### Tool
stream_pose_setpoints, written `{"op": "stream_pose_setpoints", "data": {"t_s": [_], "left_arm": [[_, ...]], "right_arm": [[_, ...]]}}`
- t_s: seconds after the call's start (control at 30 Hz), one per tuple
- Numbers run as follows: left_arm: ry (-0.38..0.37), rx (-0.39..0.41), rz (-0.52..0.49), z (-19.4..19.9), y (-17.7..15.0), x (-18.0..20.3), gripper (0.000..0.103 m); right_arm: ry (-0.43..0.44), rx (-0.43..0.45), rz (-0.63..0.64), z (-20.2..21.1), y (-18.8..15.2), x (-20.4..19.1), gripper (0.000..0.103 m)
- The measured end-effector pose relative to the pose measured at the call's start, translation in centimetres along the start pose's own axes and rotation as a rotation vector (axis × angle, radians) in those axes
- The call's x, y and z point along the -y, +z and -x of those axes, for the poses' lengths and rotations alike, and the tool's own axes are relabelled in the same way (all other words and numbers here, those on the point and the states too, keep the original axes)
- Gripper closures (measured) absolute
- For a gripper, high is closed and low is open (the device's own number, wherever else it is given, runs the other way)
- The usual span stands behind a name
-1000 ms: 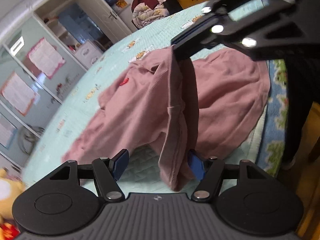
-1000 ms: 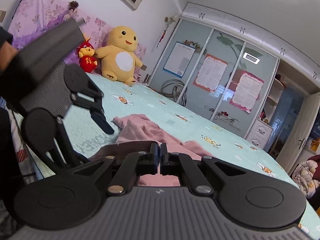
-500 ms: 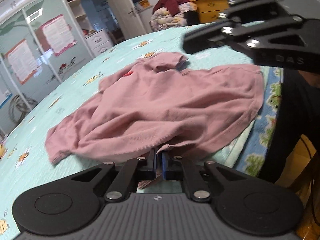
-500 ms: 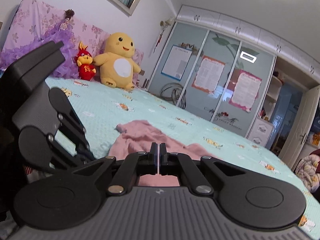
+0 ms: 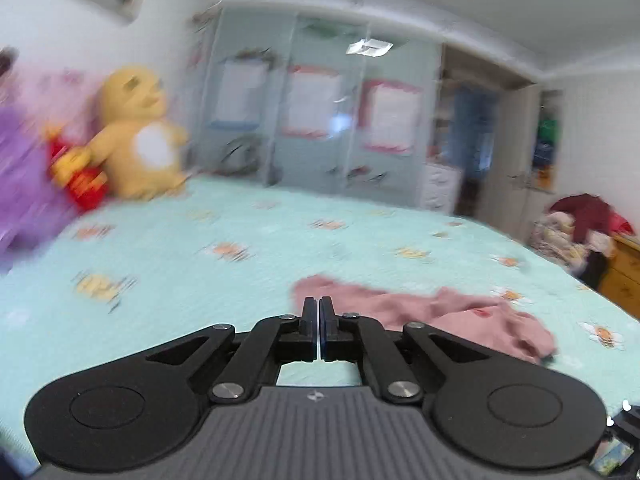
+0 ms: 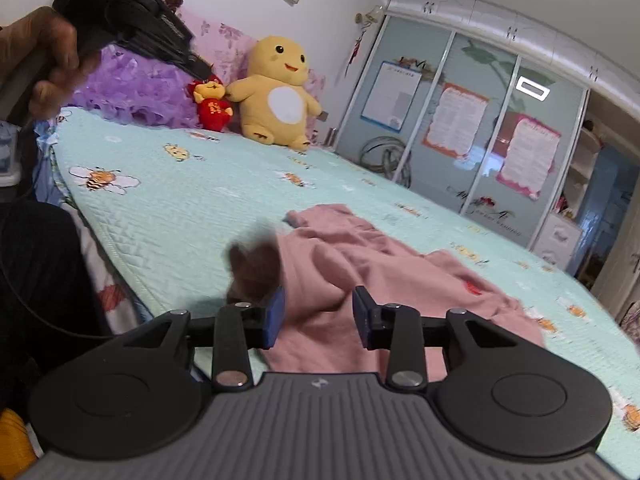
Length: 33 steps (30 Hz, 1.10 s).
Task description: Fold clothes
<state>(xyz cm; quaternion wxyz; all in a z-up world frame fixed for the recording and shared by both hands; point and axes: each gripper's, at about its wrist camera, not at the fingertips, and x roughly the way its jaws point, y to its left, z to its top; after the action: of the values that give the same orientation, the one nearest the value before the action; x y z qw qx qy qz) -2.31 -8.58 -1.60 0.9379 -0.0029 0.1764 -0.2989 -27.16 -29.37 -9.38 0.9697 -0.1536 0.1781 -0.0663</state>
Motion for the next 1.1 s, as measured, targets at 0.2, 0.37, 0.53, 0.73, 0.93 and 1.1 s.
{"op": "stream_pose_setpoints", "data": {"t_s": [0.2, 0.37, 0.53, 0.73, 0.93, 1.1], "left_arm": [[-0.152, -0.153, -0.400, -0.2, -6.3, 6.0, 0.098], [-0.251, -0.153, -0.723, -0.4, -10.4, 12.2, 0.053], [-0.307, -0.124, -0.848, -0.7, -11.7, 15.2, 0.047], [-0.363, -0.096, -0.933, -0.6, -12.0, 17.6, 0.045], [-0.265, -0.032, -0.939, -1.6, -11.2, 18.5, 0.044], [-0.174, -0.003, -0.863, -1.8, -9.8, 17.7, 0.044]], "right_arm": [[0.055, -0.042, 0.018, -0.6, -0.2, -2.2, 0.057], [0.075, -0.091, 0.061, -0.8, -0.7, -3.0, 0.045], [0.053, -0.145, 0.066, -3.0, -1.2, -2.3, 0.102], [0.039, -0.042, 0.001, -2.6, 0.5, -0.4, 0.103], [0.052, 0.015, 0.000, -2.4, 2.8, 0.4, 0.103], [0.050, 0.034, -0.028, -2.7, 3.8, 0.8, 0.103]]}}
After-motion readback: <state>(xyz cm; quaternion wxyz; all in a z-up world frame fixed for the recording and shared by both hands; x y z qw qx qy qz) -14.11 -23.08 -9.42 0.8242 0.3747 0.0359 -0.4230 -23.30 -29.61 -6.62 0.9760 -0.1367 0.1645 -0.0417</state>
